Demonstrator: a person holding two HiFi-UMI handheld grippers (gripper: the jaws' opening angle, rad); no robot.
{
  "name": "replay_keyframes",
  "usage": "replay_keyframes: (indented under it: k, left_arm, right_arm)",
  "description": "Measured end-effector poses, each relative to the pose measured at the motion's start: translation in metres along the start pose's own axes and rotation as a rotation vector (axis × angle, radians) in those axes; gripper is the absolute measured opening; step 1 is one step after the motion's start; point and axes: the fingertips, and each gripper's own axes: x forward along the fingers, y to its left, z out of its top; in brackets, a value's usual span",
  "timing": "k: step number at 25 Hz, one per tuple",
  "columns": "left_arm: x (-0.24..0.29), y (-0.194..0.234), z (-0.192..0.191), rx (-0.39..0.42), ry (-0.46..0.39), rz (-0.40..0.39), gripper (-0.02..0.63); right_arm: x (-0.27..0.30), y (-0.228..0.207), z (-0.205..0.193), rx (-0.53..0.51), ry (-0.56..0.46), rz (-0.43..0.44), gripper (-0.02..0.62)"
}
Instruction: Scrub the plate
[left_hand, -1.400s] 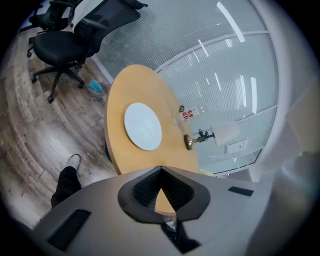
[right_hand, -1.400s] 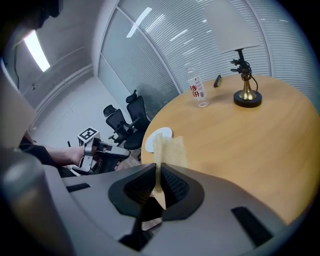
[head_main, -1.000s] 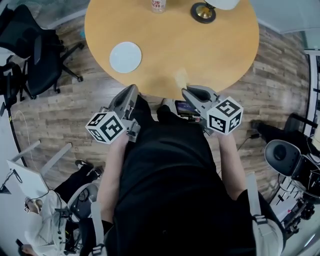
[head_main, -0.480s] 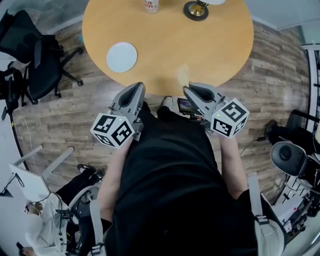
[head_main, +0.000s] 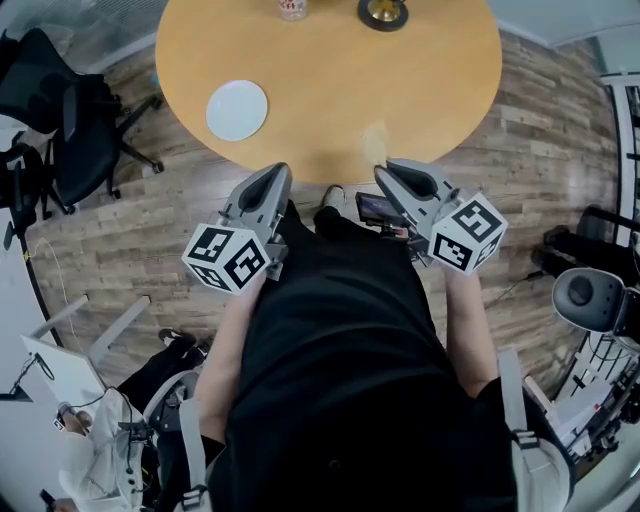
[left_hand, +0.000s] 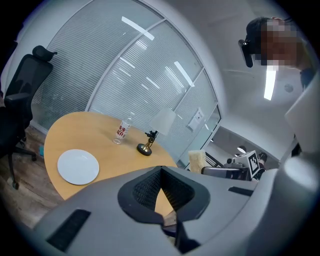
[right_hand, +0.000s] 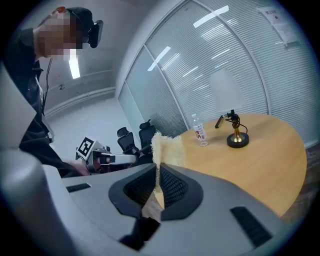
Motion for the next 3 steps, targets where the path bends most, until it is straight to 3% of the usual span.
replay_keyframes:
  k: [3]
  left_arm:
    - [-0.0011,0.0013,-0.0018,-0.007,0.003,-0.001,0.012]
  right_arm:
    - [0.0019,0.0019,-0.0006,-0.009,0.002,-0.003,0.031]
